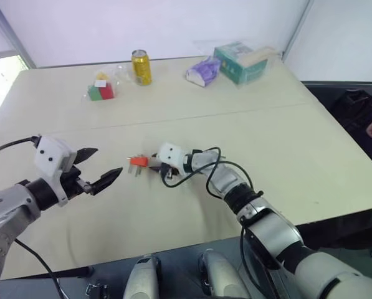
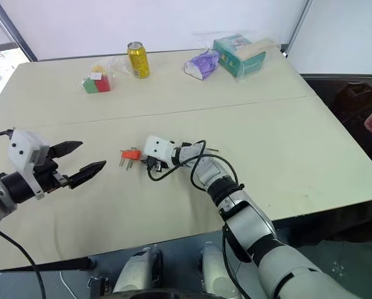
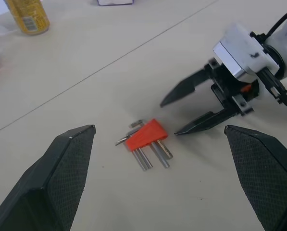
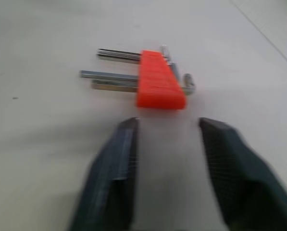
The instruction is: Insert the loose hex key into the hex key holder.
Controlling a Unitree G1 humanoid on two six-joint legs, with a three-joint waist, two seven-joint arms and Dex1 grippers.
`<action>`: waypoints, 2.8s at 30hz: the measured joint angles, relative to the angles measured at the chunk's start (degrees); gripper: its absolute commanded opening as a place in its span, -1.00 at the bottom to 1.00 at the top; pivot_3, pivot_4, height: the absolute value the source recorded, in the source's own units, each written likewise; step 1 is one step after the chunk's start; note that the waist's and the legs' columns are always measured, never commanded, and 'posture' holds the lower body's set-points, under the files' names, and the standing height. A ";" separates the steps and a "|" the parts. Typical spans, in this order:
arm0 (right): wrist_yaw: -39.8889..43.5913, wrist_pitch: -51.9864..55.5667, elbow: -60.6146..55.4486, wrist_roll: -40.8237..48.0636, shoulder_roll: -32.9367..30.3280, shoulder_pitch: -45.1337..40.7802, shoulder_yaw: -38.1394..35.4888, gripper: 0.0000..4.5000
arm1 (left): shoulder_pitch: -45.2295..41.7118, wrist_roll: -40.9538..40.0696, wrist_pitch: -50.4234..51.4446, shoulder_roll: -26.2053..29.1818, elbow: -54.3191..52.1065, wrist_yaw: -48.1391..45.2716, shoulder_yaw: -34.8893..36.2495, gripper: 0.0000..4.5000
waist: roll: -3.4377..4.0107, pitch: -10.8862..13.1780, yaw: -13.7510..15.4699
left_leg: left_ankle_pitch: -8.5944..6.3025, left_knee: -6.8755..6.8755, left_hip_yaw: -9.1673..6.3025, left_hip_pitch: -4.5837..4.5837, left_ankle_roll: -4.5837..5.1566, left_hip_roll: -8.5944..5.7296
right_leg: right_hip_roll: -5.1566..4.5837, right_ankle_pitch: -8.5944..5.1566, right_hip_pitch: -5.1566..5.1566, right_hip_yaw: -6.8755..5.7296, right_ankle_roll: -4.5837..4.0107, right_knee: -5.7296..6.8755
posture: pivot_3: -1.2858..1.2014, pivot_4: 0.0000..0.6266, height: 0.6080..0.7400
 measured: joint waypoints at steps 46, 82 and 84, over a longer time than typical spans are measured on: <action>1.85 4.87 17.97 4.20 11.46 -9.47 -7.37 0.98 | 6.53 -3.49 2.62 1.31 -0.52 -2.07 8.96 1.00 | 0.02 0.02 -2.19 | -0.02 -0.38 0.01 0.00 -0.03 0.30 | 0.04 -0.01 -0.23 0.00 -0.17 -0.09 | 0.03 -0.52 1.00; -32.14 -44.76 -9.43 -27.95 -18.48 -13.31 5.10 -0.56 | -25.74 -3.60 0.70 -0.41 14.82 -4.83 -6.35 1.00 | -0.06 0.11 -1.26 | 0.04 -0.43 0.06 -0.19 -0.11 -0.03 | 0.15 0.10 -0.34 -0.01 0.00 -0.22 | 0.03 -0.52 1.00; -35.40 -47.90 -11.04 -29.05 -19.47 -15.07 4.98 -0.56 | -29.23 -4.08 0.38 -1.53 16.44 -5.32 -8.00 1.00 | -0.09 0.09 -1.32 | 0.04 -0.42 0.05 -0.19 -0.11 -0.05 | 0.13 0.10 -0.32 0.00 0.01 -0.21 | 0.03 -0.52 1.00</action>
